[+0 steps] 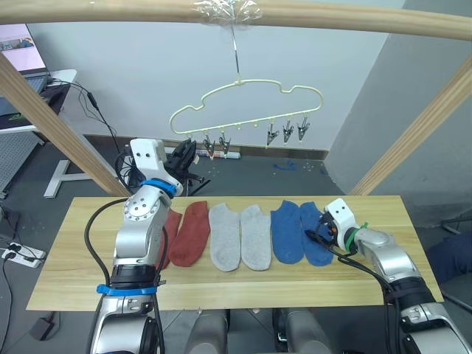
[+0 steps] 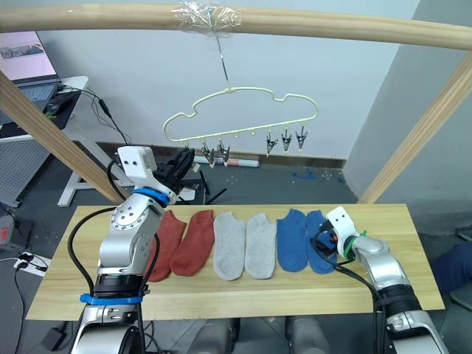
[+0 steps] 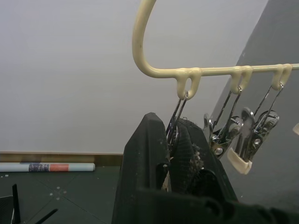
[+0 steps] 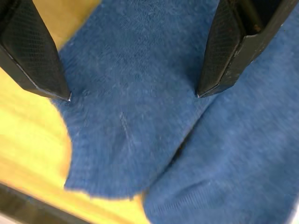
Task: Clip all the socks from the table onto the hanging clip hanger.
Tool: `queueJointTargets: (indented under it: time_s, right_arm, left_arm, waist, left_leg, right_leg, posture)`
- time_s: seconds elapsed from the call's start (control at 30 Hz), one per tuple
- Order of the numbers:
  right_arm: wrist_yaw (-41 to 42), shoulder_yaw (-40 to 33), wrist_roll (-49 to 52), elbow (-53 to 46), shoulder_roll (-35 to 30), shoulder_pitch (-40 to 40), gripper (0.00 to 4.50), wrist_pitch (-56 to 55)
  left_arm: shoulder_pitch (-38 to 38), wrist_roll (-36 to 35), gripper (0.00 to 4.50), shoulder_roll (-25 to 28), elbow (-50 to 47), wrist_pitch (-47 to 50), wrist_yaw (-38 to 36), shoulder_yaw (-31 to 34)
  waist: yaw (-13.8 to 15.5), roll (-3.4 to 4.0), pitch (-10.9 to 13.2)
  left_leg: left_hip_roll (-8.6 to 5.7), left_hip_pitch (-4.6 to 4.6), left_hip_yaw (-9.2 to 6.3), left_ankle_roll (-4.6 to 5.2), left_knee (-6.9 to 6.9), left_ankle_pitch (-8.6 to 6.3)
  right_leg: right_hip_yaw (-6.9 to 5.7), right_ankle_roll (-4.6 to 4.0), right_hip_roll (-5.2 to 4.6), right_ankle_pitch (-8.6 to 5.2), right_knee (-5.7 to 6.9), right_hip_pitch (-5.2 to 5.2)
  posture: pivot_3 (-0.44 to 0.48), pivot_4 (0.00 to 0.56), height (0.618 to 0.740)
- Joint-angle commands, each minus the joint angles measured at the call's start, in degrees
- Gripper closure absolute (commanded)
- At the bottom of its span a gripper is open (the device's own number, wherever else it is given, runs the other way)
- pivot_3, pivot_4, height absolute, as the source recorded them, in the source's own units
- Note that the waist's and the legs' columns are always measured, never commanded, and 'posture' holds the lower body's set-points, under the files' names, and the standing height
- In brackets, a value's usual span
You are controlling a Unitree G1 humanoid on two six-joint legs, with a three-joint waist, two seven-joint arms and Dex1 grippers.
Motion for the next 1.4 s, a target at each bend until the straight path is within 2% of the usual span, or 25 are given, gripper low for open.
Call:
queueJointTargets:
  time_s: [0.03,0.1,0.23,0.27,0.43,0.47,0.63,0.73,0.83,0.97,1.07,1.2,1.4]
  right_arm:
    - [1.08,0.85,-0.83,2.73,-0.12,1.39,0.36,-0.74]
    - [1.83,1.71,-1.55,3.15,-0.57,1.95,0.85,-1.94]
    - [1.90,1.56,-2.09,3.90,-0.89,2.98,2.30,-3.03]
    - [2.12,1.68,-2.32,3.63,-1.17,3.36,2.54,-3.41]
    - [2.73,2.43,-3.66,2.50,-2.38,4.41,4.28,-6.56]
    - [2.83,2.72,-4.19,2.19,-2.78,4.58,4.48,-7.52]
    - [6.96,1.78,-2.93,-8.25,-6.92,8.35,4.48,-12.02]
    - [10.58,1.64,-0.96,-17.10,-8.65,10.90,4.48,-11.22]
    - [11.17,1.44,2.51,-26.72,-7.14,11.10,4.48,-6.26]
    - [9.49,4.23,7.06,-35.16,-1.15,9.15,4.48,3.26]
    - [7.96,6.86,9.08,-35.51,4.92,6.10,4.48,9.02]
    - [5.58,8.92,10.90,-31.17,13.56,-0.74,4.48,12.71]
    - [5.36,9.24,11.93,-29.45,17.42,-7.20,4.48,13.86]
  left_arm:
    - [-0.38,0.19,4.39,0.27,-0.69,-0.61,-0.22,0.50]
    - [-0.17,0.20,4.39,0.46,-0.82,-0.58,-0.15,0.59]
    - [0.06,0.21,4.39,0.74,-0.82,-0.57,-0.02,0.85]
    - [0.11,0.21,4.39,0.78,-0.87,-0.55,0.03,0.88]
    - [0.05,0.16,4.39,0.78,-0.89,-0.35,0.25,0.85]
    - [0.06,-0.03,4.39,0.72,-0.96,-0.13,0.29,0.94]
    - [0.40,-6.30,4.39,1.56,-2.04,7.04,-3.70,2.22]
    - [-0.09,-15.36,4.39,1.51,-2.83,16.22,-4.83,6.61]
    - [-1.53,-23.97,4.39,2.08,-4.06,25.20,-5.06,10.26]
    - [-3.56,-34.97,4.39,1.64,-5.24,34.44,-3.48,14.90]
    - [-4.66,-40.27,4.39,1.08,-4.98,38.59,-1.38,17.28]
    - [-5.92,-45.64,4.39,-0.10,-5.49,42.10,1.62,18.85]
    - [-4.78,-48.07,4.39,0.27,-7.95,43.58,3.31,18.21]
  waist:
    - [0.04,-0.05,-0.04]
    - [0.06,-0.11,-0.09]
    - [0.06,-0.19,-0.15]
    - [0.08,-0.20,-0.17]
    - [0.19,-0.22,-0.22]
    - [0.23,-0.22,-0.22]
    - [0.78,-0.21,-0.21]
    - [0.54,-0.20,-0.21]
    - [-0.08,-0.20,-0.21]
    - [-0.11,-0.20,-0.21]
    - [-0.02,-0.20,-0.21]
    - [0.12,-0.21,-0.21]
    - [0.58,-0.21,-0.20]
  left_leg:
    - [0.00,0.01,-0.04,0.01,0.02,0.00]
    - [0.00,0.01,-0.05,0.04,0.04,-0.02]
    - [0.00,0.02,-0.04,0.05,0.05,-0.02]
    - [0.01,0.02,-0.04,0.05,0.05,-0.02]
    - [0.01,0.04,-0.05,0.08,0.07,-0.04]
    - [0.01,0.04,-0.05,0.12,0.08,-0.06]
    - [0.02,0.02,-0.07,0.14,0.07,-0.07]
    - [0.03,0.03,0.00,0.14,0.07,-0.08]
    - [0.05,0.06,-0.02,0.14,0.08,-0.08]
    - [0.12,0.05,-0.26,0.09,0.07,-0.05]
    - [0.14,0.00,-0.33,0.02,0.06,-0.01]
    - [0.12,-0.02,-0.27,-0.05,0.08,0.04]
    - [0.07,-0.06,-0.31,-0.17,0.06,0.10]
  right_leg:
    - [-0.02,0.02,0.01,0.00,0.00,0.03]
    - [-0.02,0.05,0.02,0.02,0.00,0.05]
    - [-0.01,0.06,0.02,0.02,0.01,0.06]
    - [-0.01,0.05,0.02,0.03,0.01,0.06]
    - [-0.01,0.06,0.02,0.03,0.01,0.08]
    - [-0.01,0.08,0.01,0.04,0.02,0.09]
    - [-0.01,0.13,0.00,0.02,0.02,0.07]
    - [0.05,0.25,-0.01,-0.05,0.02,0.05]
    - [0.08,0.30,-0.04,-0.08,0.04,0.05]
    - [0.02,0.27,0.04,-0.06,0.10,0.05]
    - [0.00,0.26,0.03,-0.06,0.09,0.04]
    - [0.03,0.25,-0.02,-0.05,0.06,0.03]
    - [-0.03,0.03,-0.05,0.09,0.04,0.02]
  posture:
    - [0.112,0.202,0.740]
    - [0.113,0.202,0.740]
    - [0.115,0.202,0.740]
    - [0.120,0.199,0.740]
    - [0.124,0.202,0.740]
    - [0.126,0.203,0.740]
    - [0.136,0.209,0.740]
    - [0.135,0.205,0.740]
    - [0.128,0.208,0.740]
    - [0.124,0.210,0.740]
    - [0.119,0.212,0.740]
    - [0.121,0.210,0.740]
    - [0.126,0.217,0.740]
